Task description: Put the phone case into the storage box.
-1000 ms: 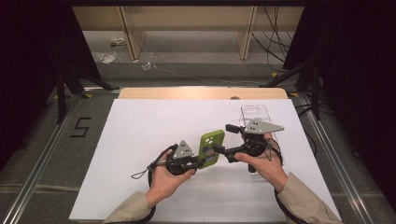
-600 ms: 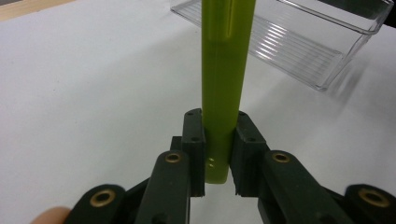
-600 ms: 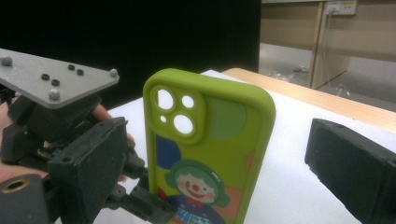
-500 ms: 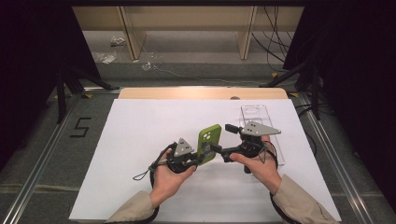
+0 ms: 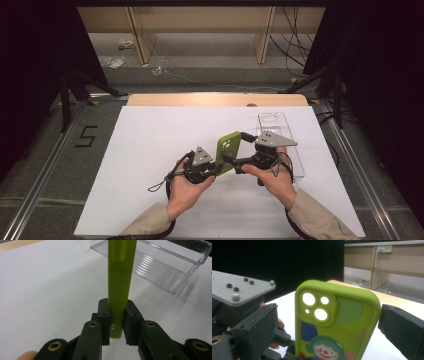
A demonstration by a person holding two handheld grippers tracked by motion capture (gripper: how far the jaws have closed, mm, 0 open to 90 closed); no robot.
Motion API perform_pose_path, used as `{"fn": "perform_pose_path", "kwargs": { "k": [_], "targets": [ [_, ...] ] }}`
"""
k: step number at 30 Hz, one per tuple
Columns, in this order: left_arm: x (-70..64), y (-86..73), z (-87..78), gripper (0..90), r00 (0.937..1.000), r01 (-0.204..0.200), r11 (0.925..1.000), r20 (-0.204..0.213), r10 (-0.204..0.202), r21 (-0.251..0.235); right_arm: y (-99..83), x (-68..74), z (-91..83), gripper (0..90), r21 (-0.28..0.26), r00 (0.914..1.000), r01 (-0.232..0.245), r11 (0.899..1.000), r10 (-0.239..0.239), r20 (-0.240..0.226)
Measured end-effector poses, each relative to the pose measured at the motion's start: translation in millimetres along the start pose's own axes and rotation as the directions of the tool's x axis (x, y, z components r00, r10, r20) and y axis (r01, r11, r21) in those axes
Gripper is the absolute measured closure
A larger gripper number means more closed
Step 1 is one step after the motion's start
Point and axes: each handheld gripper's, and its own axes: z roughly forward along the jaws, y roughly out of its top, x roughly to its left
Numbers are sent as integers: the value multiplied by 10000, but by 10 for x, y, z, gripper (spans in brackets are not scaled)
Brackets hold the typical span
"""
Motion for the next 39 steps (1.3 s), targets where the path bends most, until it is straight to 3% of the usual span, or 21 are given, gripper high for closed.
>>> {"fn": "perform_pose_path", "kwargs": {
  "k": [9,28,39],
  "targets": [
    [-40,19,40,773,10000,-3,10000,-55,3,20,-25,-16,30,22,-11,9977,-161,9999,161,665],
    [-106,43,94,773,9999,81,10000,122,-81,8,-40,-35,71,64,-5,9939,-428,9991,426,1013],
    [-97,50,85,771,9996,212,9998,191,-211,-62,-47,-18,65,150,-127,9923,-466,9988,477,1145]
  ]
}}
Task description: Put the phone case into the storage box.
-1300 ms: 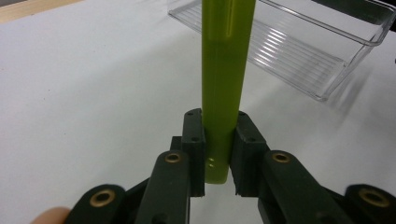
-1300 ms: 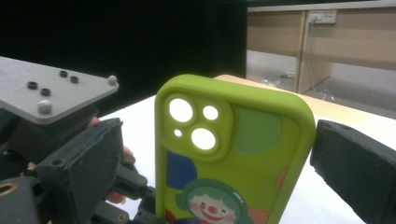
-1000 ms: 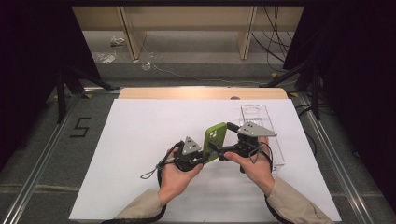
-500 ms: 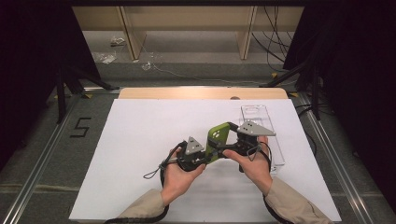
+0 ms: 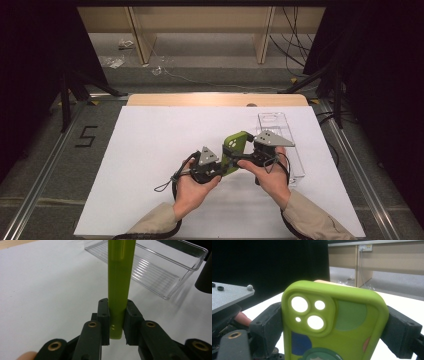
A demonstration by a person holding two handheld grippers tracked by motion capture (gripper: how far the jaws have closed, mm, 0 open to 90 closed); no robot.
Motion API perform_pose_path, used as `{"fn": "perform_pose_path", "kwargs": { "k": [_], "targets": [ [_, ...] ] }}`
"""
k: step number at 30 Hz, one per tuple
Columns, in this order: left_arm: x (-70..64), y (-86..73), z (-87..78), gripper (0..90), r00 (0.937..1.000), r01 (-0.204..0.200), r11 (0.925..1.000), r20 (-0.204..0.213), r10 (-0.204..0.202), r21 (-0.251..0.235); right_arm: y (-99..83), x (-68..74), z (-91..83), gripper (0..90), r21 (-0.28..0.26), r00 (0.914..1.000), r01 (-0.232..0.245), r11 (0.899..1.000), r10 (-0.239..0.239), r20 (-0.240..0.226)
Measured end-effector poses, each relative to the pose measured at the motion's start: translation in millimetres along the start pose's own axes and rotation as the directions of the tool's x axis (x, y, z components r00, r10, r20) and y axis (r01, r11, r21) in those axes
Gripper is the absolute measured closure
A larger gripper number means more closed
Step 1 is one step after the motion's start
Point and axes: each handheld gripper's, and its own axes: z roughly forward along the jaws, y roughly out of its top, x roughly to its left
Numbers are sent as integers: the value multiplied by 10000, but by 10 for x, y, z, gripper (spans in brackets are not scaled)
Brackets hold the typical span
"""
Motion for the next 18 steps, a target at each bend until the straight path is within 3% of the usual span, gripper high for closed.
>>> {"fn": "perform_pose_path", "kwargs": {
  "k": [9,13,18],
  "targets": [
    [-3,12,-12,767,10000,-68,9998,9,68,-187,15,10,-15,161,-218,10000,83,9997,-84,-24],
    [-4,32,-41,748,9978,-657,9977,-95,655,-188,40,13,-27,166,-283,9997,197,9994,-201,-147],
    [22,52,-96,586,9931,-1170,9930,-99,1169,-151,78,-3,-54,167,-444,9990,423,9981,-428,-104]
  ]
}}
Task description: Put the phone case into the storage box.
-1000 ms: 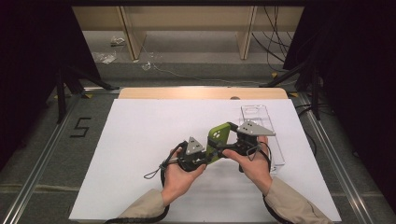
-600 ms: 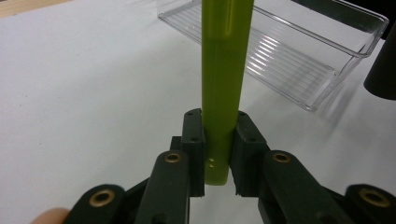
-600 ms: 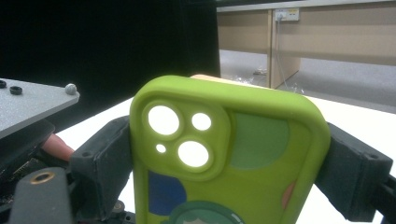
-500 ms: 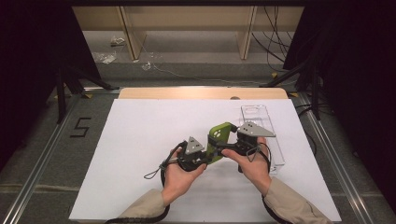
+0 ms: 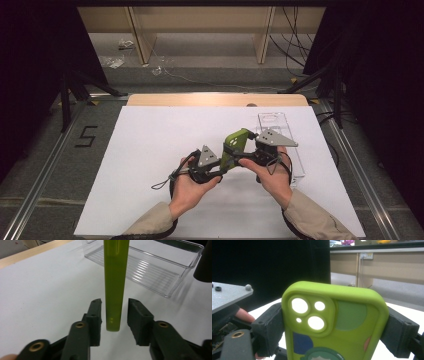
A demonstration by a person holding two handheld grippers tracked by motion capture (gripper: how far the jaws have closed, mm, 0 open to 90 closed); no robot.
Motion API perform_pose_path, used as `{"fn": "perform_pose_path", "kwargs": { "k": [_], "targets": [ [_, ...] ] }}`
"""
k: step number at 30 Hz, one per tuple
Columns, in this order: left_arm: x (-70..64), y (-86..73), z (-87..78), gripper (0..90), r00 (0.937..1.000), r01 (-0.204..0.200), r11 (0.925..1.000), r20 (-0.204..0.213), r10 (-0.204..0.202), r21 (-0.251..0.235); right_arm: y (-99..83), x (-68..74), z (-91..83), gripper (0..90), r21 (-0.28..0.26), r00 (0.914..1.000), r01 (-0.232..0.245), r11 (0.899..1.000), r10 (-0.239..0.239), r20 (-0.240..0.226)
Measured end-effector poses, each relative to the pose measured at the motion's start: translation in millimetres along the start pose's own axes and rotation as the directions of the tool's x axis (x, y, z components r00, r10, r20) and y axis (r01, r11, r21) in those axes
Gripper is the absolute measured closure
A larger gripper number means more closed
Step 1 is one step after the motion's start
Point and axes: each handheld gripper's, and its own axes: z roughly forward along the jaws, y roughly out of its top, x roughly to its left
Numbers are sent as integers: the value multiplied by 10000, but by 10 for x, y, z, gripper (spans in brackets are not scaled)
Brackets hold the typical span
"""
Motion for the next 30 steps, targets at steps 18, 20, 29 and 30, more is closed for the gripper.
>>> {"fn": "perform_pose_path", "kwargs": {
  "k": [18,20,29,30],
  "targets": [
    [225,-112,-299,0,9952,-830,9957,549,807,406,119,-128,-121,169,-195,9988,320,9993,-313,384],
    [243,-143,-325,0,9944,-949,9946,500,928,420,129,-142,-131,169,-237,9985,345,9991,-334,443],
    [348,-247,-429,0,9965,-832,9955,72,830,442,166,-190,-174,170,-274,9975,415,9988,-398,579],
    [357,-260,-439,0,9964,-846,9953,38,845,477,169,-196,-177,170,-275,9974,427,9987,-410,597]
  ]
}}
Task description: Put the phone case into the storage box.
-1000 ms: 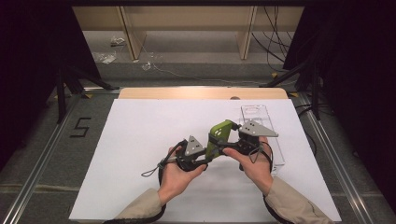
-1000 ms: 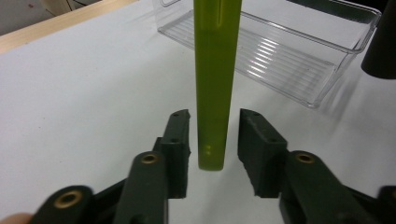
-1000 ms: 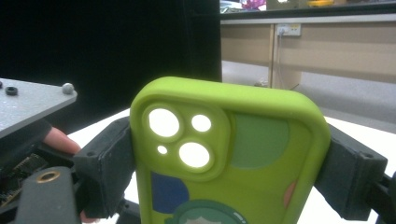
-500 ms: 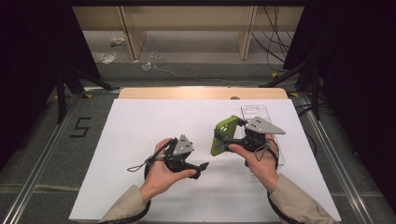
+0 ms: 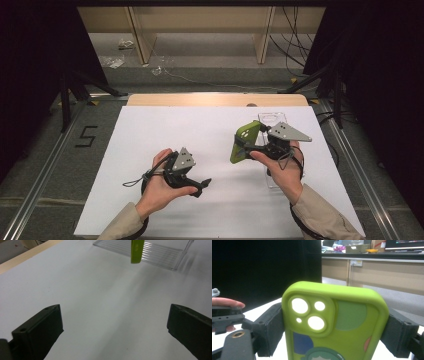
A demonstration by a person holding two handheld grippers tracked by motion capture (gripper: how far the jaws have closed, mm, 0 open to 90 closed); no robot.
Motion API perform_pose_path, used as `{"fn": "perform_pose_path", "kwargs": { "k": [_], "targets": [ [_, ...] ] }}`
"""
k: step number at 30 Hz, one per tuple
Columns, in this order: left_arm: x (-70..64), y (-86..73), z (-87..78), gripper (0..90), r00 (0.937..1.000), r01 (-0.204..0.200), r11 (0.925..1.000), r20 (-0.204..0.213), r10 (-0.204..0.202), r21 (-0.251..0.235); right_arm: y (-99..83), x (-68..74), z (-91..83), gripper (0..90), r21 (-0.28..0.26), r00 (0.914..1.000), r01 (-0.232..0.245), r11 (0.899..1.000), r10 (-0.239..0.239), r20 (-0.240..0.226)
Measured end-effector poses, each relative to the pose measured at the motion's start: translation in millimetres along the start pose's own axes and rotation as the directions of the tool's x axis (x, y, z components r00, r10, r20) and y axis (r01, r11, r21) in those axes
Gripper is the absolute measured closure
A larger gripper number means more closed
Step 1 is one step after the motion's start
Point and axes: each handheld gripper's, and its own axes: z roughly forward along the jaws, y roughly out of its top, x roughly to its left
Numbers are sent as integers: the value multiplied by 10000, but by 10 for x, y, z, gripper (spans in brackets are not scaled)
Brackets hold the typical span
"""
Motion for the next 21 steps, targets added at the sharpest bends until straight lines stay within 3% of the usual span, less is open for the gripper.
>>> {"fn": "perform_pose_path", "kwargs": {
  "k": [21],
  "targets": [
    [91,-155,-119,0,9996,40,10000,-281,-40,7,70,-133,-87,170,-70,9993,-5,10000,7,360]
  ]
}}
